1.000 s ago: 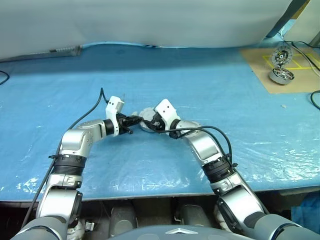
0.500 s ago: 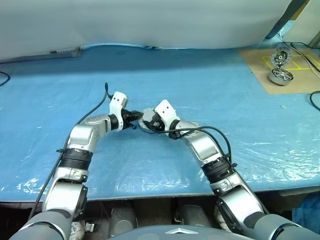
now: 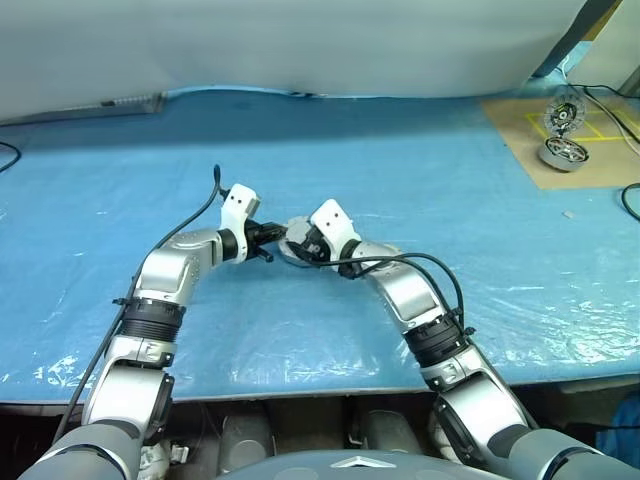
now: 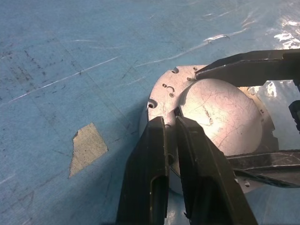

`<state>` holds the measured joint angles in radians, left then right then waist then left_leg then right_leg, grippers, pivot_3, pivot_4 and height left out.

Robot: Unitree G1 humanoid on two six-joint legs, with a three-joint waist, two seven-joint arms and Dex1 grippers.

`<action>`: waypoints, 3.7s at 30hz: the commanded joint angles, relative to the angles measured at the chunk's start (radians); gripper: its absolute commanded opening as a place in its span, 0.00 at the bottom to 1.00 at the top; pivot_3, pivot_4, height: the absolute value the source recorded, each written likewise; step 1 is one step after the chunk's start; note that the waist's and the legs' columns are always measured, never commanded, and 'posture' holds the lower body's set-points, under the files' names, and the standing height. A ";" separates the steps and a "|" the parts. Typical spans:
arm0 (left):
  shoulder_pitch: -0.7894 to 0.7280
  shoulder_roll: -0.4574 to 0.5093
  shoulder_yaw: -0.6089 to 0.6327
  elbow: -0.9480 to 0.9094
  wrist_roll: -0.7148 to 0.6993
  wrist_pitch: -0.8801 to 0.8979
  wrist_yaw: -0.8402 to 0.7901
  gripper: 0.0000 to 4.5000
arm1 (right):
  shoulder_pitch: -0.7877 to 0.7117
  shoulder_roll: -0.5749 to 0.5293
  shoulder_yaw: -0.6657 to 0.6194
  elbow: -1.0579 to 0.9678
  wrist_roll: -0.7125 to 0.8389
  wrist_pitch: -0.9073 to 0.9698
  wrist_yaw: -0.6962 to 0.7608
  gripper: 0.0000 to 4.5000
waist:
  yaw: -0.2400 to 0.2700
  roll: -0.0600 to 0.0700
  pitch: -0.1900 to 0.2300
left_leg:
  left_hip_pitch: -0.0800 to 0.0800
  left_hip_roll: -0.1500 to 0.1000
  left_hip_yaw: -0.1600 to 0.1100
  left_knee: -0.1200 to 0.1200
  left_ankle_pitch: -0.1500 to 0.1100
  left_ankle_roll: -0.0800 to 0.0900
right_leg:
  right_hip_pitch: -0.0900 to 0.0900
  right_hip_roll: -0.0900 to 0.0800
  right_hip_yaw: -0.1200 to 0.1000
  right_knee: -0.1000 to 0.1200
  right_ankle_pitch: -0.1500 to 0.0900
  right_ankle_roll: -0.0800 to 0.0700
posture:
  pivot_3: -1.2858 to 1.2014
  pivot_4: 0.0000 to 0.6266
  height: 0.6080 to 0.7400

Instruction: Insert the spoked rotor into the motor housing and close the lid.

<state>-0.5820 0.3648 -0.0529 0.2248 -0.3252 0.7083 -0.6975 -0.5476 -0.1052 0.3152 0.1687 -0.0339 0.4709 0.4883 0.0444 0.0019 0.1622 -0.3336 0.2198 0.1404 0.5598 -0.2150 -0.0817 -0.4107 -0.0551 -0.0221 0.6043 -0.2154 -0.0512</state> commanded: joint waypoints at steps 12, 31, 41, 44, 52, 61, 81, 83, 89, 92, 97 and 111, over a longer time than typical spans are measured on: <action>0.010 -0.014 -0.068 0.062 0.037 -0.005 -0.034 0.09 | 0.104 -0.047 -0.087 -0.272 0.126 0.195 0.031 0.99 | 0.009 0.000 0.000 | 0.000 -0.003 0.000 -0.006 0.000 0.000 | 0.000 -0.001 0.001 -0.003 -0.002 0.003 | 0.52 0.24 1.00; 0.005 -0.025 -0.062 0.068 0.048 -0.034 -0.054 0.09 | 0.181 0.171 -0.534 -0.530 0.486 0.744 -0.208 0.99 | 0.027 0.001 0.001 | -0.001 -0.005 0.000 -0.016 0.000 0.000 | 0.000 -0.002 0.000 -0.013 -0.002 0.005 | 0.52 0.24 1.00; 0.016 -0.024 -0.056 0.056 0.051 -0.036 -0.053 0.09 | 0.107 0.301 -0.696 -0.362 0.617 0.753 -0.301 0.99 | 0.027 0.001 0.000 | -0.002 -0.007 -0.001 -0.017 0.000 -0.001 | 0.000 -0.003 0.000 -0.013 0.000 0.008 | 0.52 0.24 1.00; 0.021 -0.024 -0.054 0.051 0.050 -0.035 -0.051 0.09 | 0.087 0.347 -0.778 -0.318 0.718 0.780 -0.342 0.85 | 0.026 0.001 0.000 | -0.001 -0.007 -0.001 -0.017 0.000 -0.001 | 0.000 -0.003 0.000 -0.013 0.001 0.008 | 0.52 0.24 1.00; 0.029 -0.023 -0.051 0.048 0.052 -0.034 -0.047 0.09 | 0.106 0.351 -0.817 -0.298 0.945 0.887 -0.442 0.24 | 0.025 0.002 0.000 | -0.001 -0.007 -0.001 -0.017 0.000 -0.001 | 0.001 -0.003 0.000 -0.013 0.001 0.009 | 0.52 0.24 1.00; 0.033 -0.022 -0.053 0.043 0.053 -0.035 -0.048 0.09 | 0.126 0.317 -0.767 -0.270 0.949 0.804 -0.490 0.05 | 0.025 0.002 0.000 | 0.000 -0.007 -0.001 -0.017 0.000 -0.001 | 0.002 -0.003 0.000 -0.014 0.001 0.009 | 0.52 0.24 1.00; 0.032 -0.019 -0.061 0.040 0.060 -0.043 -0.055 0.09 | 0.129 0.303 -0.761 -0.217 1.089 0.761 -0.566 0.61 | 0.026 0.002 0.000 | -0.001 -0.007 -0.001 -0.017 0.000 -0.001 | 0.002 -0.003 -0.001 -0.014 0.001 0.009 | 0.52 0.24 1.00; 0.032 -0.019 -0.061 0.038 0.061 -0.042 -0.056 0.09 | 0.129 0.301 -0.752 -0.211 1.087 0.754 -0.574 0.69 | 0.026 0.002 0.000 | -0.001 -0.007 -0.001 -0.017 0.000 -0.001 | 0.002 -0.003 -0.001 -0.014 0.001 0.009 | 0.52 0.24 1.00; 0.037 -0.016 -0.059 0.033 0.061 -0.039 -0.055 0.09 | 0.132 0.297 -0.733 -0.197 1.103 0.744 -0.575 0.82 | 0.026 0.002 0.000 | -0.001 -0.007 -0.001 -0.017 0.000 -0.001 | 0.002 -0.003 -0.001 -0.014 0.001 0.009 | 0.52 0.24 1.00; 0.036 -0.016 -0.058 0.032 0.060 -0.038 -0.054 0.09 | 0.136 0.304 -0.732 -0.188 1.120 0.747 -0.573 0.82 | 0.026 0.002 0.000 | -0.001 -0.007 -0.001 -0.017 0.000 -0.001 | 0.002 -0.003 -0.001 -0.014 0.001 0.009 | 0.52 0.24 1.00; 0.036 -0.018 -0.055 0.032 0.062 -0.039 -0.051 0.09 | 0.158 0.301 -0.713 -0.190 1.142 0.776 -0.576 0.55 | 0.026 0.002 0.000 | -0.001 -0.007 -0.001 -0.017 0.000 -0.001 | 0.002 -0.003 -0.001 -0.014 0.001 0.009 | 0.52 0.24 1.00; 0.040 -0.027 -0.049 0.030 0.065 -0.038 -0.047 0.09 | 0.180 0.274 -0.678 -0.177 1.119 0.801 -0.594 0.23 | 0.024 0.003 0.000 | 0.000 -0.007 -0.001 -0.017 0.000 -0.001 | 0.002 -0.003 -0.001 -0.014 0.001 0.010 | 0.52 0.24 1.00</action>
<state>-0.5686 0.3516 -0.0651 0.2410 -0.2663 0.6501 -0.7364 -0.3933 0.1231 -0.4223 -0.0117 1.0732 1.2499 -0.1064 0.0688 0.0047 0.1618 -0.3336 0.2126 0.1396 0.5431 -0.2146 -0.0824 -0.4085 -0.0581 -0.0227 0.5907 -0.2143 -0.0415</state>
